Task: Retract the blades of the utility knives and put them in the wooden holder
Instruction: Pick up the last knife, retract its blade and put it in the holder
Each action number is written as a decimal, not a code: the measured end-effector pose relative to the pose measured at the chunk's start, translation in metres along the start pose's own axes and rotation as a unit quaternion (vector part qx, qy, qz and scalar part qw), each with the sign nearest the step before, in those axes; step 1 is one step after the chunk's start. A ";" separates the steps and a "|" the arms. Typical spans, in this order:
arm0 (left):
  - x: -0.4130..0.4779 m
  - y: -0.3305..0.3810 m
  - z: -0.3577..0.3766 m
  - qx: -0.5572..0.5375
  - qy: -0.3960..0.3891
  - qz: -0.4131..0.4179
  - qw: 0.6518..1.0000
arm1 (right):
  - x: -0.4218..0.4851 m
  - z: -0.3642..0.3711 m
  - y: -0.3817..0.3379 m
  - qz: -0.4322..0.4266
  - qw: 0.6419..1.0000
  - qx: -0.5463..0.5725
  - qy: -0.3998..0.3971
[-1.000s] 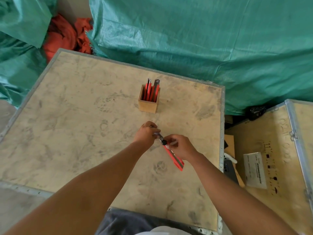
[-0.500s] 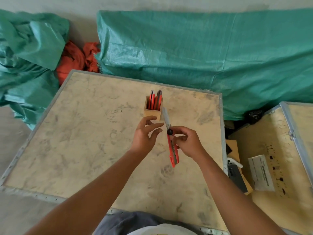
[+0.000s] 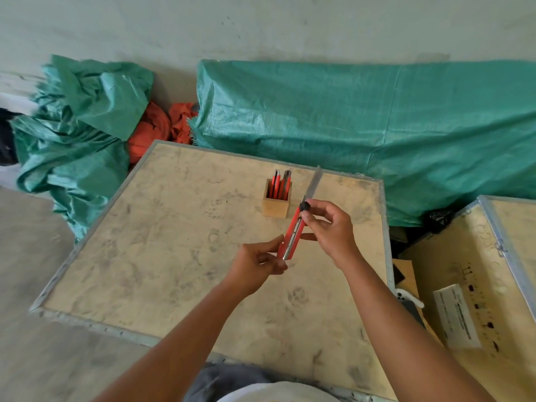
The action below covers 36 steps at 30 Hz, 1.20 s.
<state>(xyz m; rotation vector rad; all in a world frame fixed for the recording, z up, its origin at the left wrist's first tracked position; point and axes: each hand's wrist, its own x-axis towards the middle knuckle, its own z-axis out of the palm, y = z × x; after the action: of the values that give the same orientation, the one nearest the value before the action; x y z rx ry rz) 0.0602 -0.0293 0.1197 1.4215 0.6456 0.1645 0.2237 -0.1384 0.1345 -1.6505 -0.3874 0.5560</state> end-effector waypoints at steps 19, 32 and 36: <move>-0.005 0.016 -0.013 -0.053 0.001 0.050 0.997 | -0.023 0.002 -0.016 -0.130 0.959 -0.204 -0.148; 0.006 0.032 -0.019 -0.047 -0.008 0.072 0.996 | -0.016 0.012 -0.029 -0.125 0.961 -0.211 -0.126; 0.009 0.032 -0.021 -0.042 -0.013 0.072 0.996 | -0.015 0.012 -0.028 -0.154 0.957 -0.216 -0.116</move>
<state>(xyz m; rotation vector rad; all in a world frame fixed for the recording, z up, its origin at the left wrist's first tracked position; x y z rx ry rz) 0.0652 -0.0011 0.1468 1.3876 0.5087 0.2831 0.2066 -0.1320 0.1630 -1.8944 -0.9779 0.4484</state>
